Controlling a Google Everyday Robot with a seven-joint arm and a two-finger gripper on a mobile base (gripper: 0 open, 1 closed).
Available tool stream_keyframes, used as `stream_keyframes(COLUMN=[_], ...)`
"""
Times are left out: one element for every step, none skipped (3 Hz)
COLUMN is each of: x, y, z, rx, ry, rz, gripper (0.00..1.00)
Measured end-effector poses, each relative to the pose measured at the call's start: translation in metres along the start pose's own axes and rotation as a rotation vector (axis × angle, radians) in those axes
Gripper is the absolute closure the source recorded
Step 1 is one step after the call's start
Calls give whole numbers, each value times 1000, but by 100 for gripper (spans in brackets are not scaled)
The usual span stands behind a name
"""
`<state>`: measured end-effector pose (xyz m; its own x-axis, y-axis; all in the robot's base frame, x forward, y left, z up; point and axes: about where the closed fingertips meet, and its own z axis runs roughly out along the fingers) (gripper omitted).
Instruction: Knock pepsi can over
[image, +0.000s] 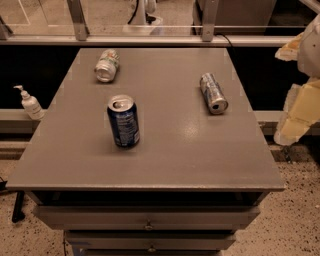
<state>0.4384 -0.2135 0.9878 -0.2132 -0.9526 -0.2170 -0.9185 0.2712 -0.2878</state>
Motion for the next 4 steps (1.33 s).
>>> stream_keyframes(x=[0, -21, -63, -126], y=[0, 3, 17, 25], z=[0, 15, 66, 100], rx=[0, -19, -87, -124], ry=[0, -102, -295, -532], rz=[0, 20, 46, 50], gripper=[0, 0, 0, 0])
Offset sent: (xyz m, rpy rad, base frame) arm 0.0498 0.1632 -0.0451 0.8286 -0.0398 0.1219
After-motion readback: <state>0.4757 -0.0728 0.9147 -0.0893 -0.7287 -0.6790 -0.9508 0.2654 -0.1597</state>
